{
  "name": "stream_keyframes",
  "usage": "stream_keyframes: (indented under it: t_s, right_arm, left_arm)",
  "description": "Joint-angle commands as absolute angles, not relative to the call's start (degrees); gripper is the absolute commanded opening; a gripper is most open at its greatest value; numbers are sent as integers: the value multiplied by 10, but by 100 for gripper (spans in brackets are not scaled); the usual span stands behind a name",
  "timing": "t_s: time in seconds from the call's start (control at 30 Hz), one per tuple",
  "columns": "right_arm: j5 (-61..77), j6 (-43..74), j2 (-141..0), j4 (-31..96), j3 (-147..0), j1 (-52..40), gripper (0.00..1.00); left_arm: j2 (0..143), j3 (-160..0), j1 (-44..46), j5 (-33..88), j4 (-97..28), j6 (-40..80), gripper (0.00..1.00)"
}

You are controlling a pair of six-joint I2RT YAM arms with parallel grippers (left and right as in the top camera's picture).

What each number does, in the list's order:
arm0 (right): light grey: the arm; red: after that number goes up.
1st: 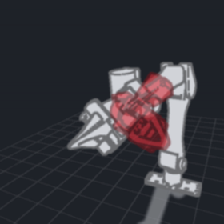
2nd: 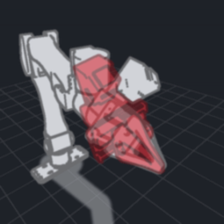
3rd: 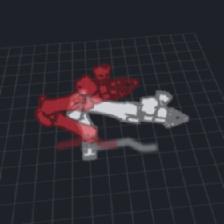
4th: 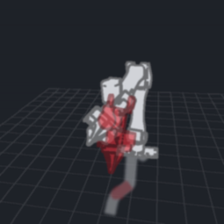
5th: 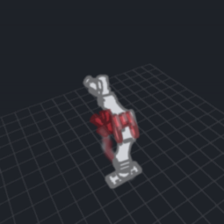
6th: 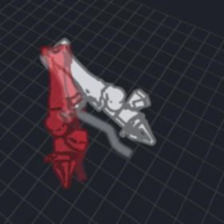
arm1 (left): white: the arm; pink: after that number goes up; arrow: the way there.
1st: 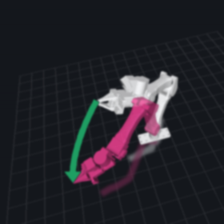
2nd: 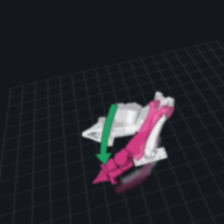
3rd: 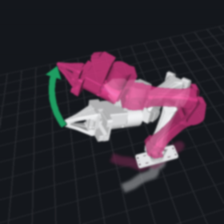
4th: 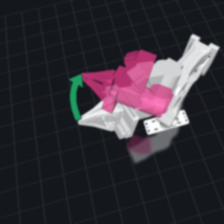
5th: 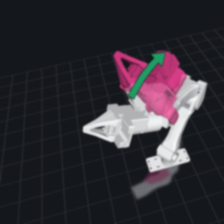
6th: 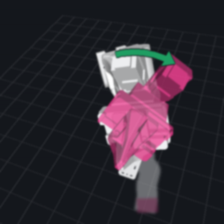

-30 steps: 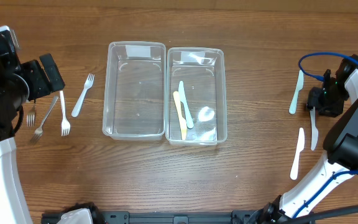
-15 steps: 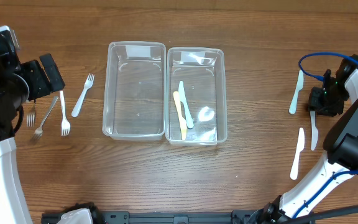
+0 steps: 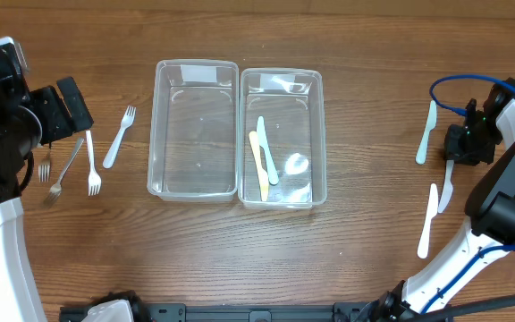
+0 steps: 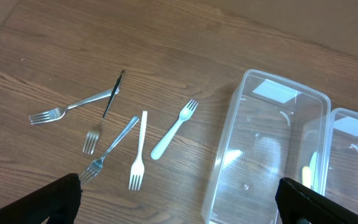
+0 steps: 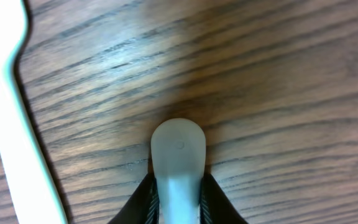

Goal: Pack container
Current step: 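Move right gripper to the white knife and grasp it, then place white knife into the right container and release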

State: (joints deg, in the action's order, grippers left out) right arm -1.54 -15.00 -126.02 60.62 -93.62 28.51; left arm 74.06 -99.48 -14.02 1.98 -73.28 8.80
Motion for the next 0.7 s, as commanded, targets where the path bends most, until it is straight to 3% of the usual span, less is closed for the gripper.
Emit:
stream_keyframes:
  t_s: [0.0, 0.47, 0.67]
  right_arm:
    - [-1, -149, -1285, 603, -936, 285, 5]
    - [4, -35, -1181, 689, -1060, 274, 4]
    - [16, 25, -1077, 752, -1147, 191, 4]
  left_arm:
    - [741, -1003, -144, 30, -730, 79, 100]
    - [741, -1003, -144, 30, -722, 77, 100]
    - [741, -1003, -144, 30, -721, 77, 100]
